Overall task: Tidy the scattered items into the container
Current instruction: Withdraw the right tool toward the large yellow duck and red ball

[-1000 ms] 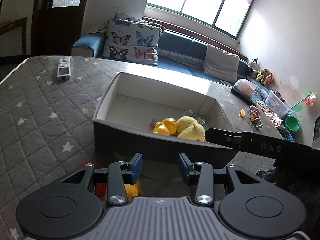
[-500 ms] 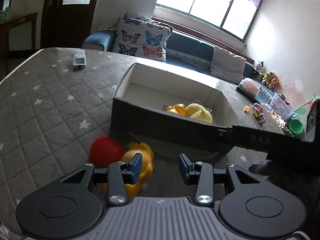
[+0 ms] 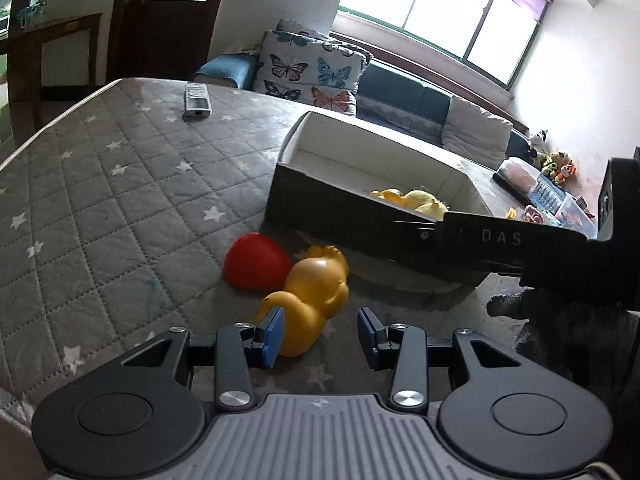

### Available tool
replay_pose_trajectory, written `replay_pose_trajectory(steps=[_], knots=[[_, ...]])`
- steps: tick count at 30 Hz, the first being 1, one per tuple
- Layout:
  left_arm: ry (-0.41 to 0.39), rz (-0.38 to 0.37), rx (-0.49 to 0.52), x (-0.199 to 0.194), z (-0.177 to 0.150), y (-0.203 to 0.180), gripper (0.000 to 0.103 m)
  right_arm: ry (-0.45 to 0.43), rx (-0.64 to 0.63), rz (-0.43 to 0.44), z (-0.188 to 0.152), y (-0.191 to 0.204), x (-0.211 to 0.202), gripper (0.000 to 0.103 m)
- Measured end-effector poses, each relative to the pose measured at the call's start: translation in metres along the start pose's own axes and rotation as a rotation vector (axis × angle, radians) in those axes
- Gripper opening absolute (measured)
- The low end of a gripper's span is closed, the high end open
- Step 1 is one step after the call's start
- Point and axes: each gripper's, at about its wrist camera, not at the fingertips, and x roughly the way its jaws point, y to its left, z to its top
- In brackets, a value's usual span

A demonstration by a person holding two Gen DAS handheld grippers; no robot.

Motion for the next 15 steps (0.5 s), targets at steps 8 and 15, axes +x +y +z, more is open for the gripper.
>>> replay_pose_trajectory(steps=[8,15], knots=[[0.023,0.001,-0.016,0.007,-0.003,0.009,0.043,0.053,-0.057,0.039,-0.003,0.022,0.018,0.083],[0.042,0.003,-0.034,0.015,-0.004,0.018,0.043,0.102,-0.078,0.048,-0.002,0.031,0.039,0.083]])
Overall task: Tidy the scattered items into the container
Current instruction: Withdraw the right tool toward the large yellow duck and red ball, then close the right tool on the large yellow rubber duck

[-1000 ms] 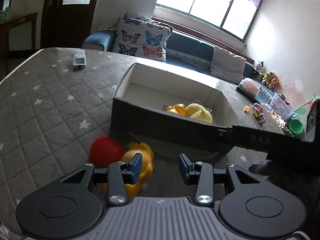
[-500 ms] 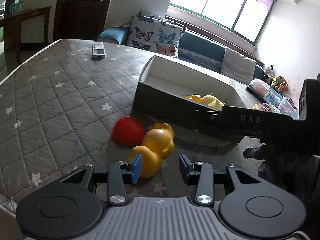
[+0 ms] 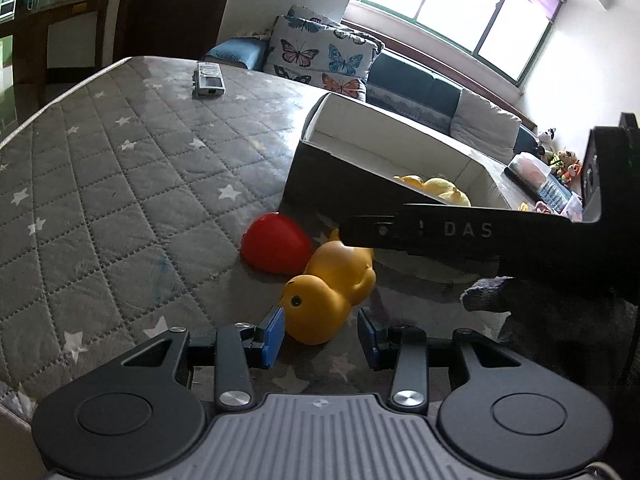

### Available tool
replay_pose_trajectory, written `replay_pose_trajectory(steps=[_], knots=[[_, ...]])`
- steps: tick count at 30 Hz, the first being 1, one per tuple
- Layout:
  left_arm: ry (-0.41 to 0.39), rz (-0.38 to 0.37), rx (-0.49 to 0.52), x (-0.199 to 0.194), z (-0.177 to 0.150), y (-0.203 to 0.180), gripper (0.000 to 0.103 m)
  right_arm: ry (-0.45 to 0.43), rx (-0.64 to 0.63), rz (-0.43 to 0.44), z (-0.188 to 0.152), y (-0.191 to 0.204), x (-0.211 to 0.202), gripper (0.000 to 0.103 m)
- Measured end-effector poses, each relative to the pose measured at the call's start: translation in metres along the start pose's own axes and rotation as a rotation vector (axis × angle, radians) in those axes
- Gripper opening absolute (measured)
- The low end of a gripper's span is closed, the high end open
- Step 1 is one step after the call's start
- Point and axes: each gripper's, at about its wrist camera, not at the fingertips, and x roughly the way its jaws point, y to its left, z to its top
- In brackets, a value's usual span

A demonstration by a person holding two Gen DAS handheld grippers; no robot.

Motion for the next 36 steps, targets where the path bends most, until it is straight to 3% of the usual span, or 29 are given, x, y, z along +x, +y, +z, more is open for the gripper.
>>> replay_pose_trajectory(steps=[15,28,36], knots=[[0.043,-0.016,-0.024,0.019,-0.002,0.011,0.042,0.084,-0.085,-0.018,-0.002,0.012,0.034,0.083],[0.028,-0.010,0.010,0.022,-0.006,0.006,0.046,0.107,-0.115,0.003,-0.006,0.015,0.037,0.061],[0.013,-0.012,0.024,0.022,-0.010,0.002,0.046,0.092,-0.106,-0.005,-0.008,0.013,0.034,0.060]])
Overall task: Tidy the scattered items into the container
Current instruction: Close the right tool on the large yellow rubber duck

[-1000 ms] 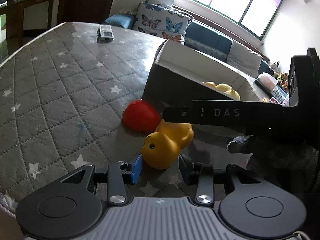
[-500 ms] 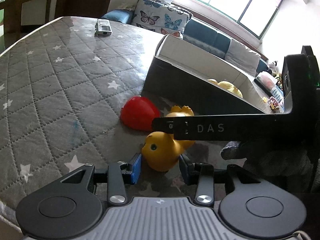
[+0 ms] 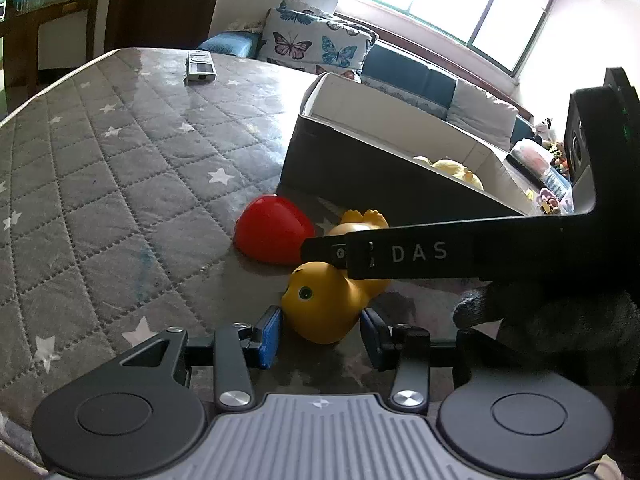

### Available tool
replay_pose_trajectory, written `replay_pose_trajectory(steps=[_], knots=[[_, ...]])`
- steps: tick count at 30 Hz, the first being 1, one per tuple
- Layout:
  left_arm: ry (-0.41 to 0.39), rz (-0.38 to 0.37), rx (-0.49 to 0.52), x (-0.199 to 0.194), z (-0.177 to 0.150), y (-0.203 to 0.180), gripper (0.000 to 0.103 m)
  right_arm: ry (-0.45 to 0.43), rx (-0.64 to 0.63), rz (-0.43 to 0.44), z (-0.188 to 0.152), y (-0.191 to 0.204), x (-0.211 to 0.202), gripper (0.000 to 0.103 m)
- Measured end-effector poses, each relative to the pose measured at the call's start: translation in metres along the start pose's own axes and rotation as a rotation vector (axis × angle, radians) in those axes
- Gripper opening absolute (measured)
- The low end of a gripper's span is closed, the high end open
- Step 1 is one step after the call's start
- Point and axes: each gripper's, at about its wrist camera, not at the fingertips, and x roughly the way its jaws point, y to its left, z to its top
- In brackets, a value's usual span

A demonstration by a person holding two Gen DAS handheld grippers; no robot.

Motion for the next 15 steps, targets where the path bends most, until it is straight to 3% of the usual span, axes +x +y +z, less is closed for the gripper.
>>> replay_pose_trajectory(steps=[15], knots=[[-0.068,-0.020,0.016,-0.024,0.025,-0.013,0.045,-0.099,-0.071,-0.025,0.019,0.011,-0.036,0.060]])
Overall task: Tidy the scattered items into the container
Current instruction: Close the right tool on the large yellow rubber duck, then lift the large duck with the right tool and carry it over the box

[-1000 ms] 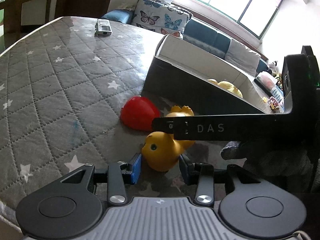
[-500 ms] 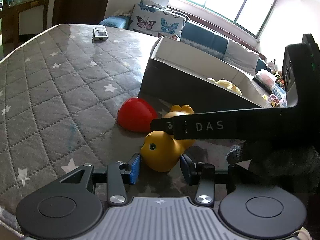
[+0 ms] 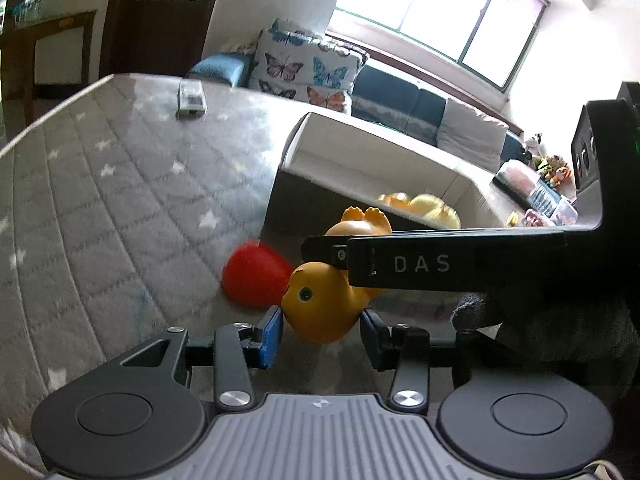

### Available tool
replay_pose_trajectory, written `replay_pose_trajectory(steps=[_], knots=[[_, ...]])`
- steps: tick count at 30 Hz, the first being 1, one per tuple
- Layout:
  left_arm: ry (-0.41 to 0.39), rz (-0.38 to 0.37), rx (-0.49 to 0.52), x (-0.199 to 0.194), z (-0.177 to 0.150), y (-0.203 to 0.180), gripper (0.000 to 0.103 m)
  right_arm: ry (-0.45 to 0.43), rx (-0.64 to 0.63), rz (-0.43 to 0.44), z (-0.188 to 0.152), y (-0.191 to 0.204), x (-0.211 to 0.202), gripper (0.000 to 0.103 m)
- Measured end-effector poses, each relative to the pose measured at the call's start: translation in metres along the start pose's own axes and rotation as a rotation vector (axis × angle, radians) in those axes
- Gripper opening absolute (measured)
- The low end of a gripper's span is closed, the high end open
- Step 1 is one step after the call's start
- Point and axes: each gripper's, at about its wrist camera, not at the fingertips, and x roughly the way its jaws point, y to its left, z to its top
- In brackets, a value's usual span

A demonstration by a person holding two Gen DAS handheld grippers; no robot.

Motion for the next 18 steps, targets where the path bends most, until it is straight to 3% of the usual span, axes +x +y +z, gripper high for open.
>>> replay_pose_trajectory(steps=[11,18], knots=[[-0.068,-0.030,0.070,0.014,0.065,-0.019,0.045,-0.117,-0.038,-0.058,0.056,-0.018,-0.020,0.060],[-0.040,-0.052,0.069,0.049,0.102,-0.023,0.045,-0.126,-0.035,-0.087,0.089,-0.047,-0.006,0.060]])
